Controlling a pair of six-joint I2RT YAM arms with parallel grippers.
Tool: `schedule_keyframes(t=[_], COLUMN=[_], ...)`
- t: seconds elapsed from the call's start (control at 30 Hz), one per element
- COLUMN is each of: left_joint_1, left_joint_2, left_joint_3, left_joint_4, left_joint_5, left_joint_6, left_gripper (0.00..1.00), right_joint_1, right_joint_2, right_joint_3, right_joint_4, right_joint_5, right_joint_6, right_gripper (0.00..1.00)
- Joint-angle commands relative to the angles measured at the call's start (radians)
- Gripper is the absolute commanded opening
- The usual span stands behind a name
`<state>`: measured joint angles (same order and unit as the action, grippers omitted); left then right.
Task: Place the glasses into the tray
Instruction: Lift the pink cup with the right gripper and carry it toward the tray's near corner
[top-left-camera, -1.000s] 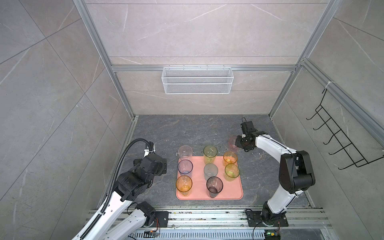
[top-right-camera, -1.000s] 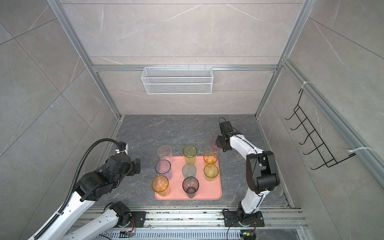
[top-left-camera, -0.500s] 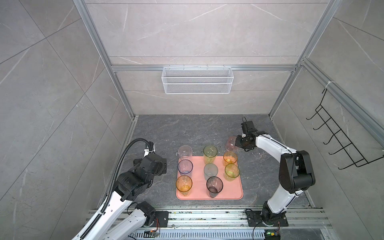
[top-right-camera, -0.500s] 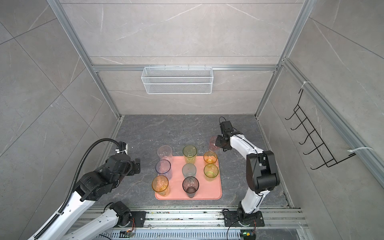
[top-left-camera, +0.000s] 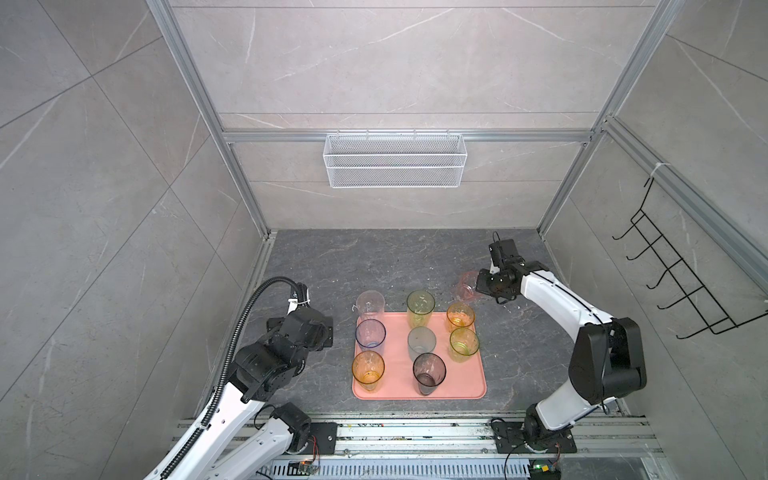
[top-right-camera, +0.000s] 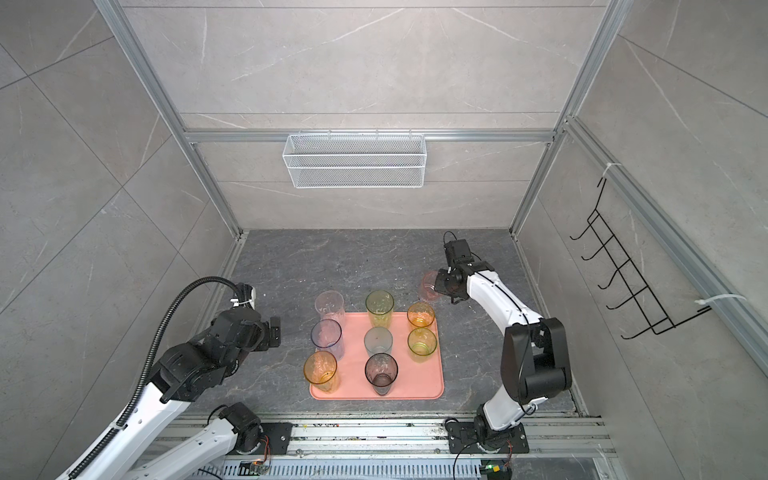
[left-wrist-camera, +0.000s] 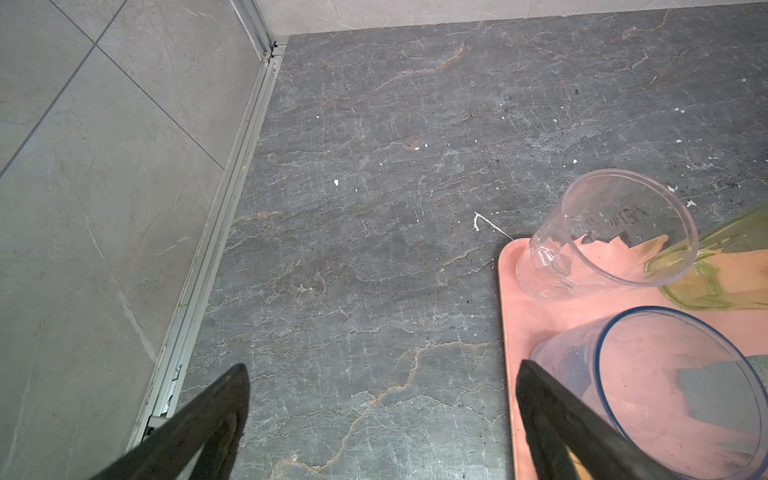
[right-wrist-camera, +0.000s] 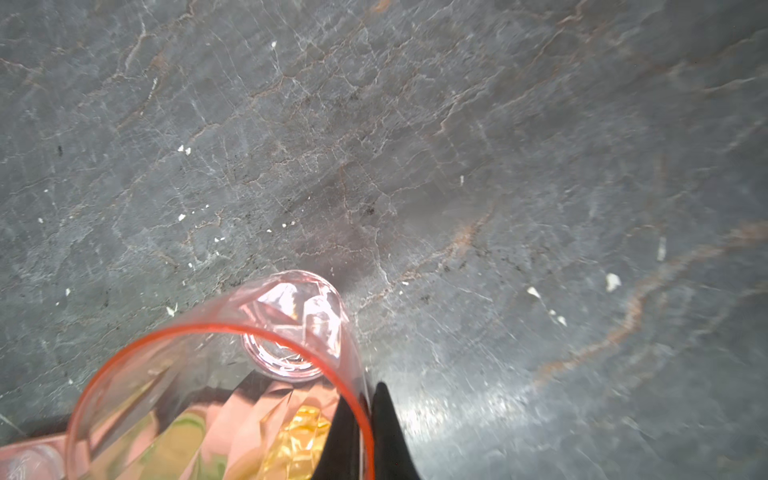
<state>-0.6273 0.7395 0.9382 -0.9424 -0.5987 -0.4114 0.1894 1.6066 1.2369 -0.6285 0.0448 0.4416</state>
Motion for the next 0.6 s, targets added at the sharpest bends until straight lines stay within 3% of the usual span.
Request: schedule_keyframes(t=[0.0, 0.4, 0.57], left_joint_1=[0.008, 0.012, 0.013], left_joint_2=[0.0, -0.005, -0.006], left_joint_3=[0.0, -0.001, 0.0], left_joint_4=[0.016, 0.02, 0.019], left_joint_5=[0.005, 0.013, 0.016], left_joint_6=[-0.004, -0.001, -0.001], left_gripper=[1.0, 1.0, 1.0], right_joint_1=[-0.002, -0.003, -0.004], right_joint_2=[-0.065, -0.239, -0.305], right_joint_3=[0.046, 0.035, 0.019], right_joint_4=[-0.086, -0.289, -0.356], right_joint_5=[0.02, 0.094, 0.068], right_joint_6=[-0.036, -0.096, -0.094], right_gripper=[0.0, 0.0, 0.0])
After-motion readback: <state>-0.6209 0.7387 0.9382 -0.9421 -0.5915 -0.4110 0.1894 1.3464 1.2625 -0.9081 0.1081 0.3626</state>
